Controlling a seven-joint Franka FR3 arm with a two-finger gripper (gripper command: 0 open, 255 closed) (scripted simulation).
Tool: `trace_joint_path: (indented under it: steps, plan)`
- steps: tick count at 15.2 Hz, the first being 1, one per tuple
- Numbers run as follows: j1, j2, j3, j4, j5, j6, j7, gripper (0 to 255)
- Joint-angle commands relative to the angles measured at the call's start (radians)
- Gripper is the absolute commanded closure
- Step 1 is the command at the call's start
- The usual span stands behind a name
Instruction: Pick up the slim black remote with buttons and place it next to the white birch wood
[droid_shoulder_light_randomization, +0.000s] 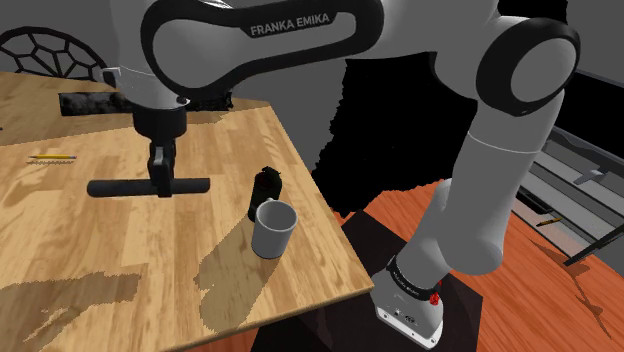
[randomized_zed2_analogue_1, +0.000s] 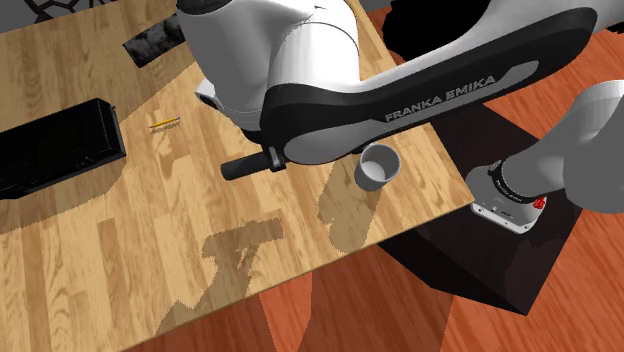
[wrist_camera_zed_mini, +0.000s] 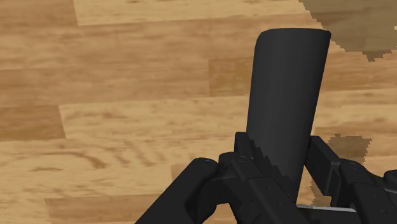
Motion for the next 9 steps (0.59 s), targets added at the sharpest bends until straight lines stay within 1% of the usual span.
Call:
trace_joint_path:
  steps: [1, 8, 9]
  plan:
    - [0.001, -0.007, 0.001, 0.022, 0.002, -0.029, 0.001, 255]
    - [0.000, -0.025, 0.004, 0.087, 0.008, -0.110, 0.001, 255]
    - [-0.015, -0.031, -0.005, 0.079, 0.012, -0.110, -0.022, 255]
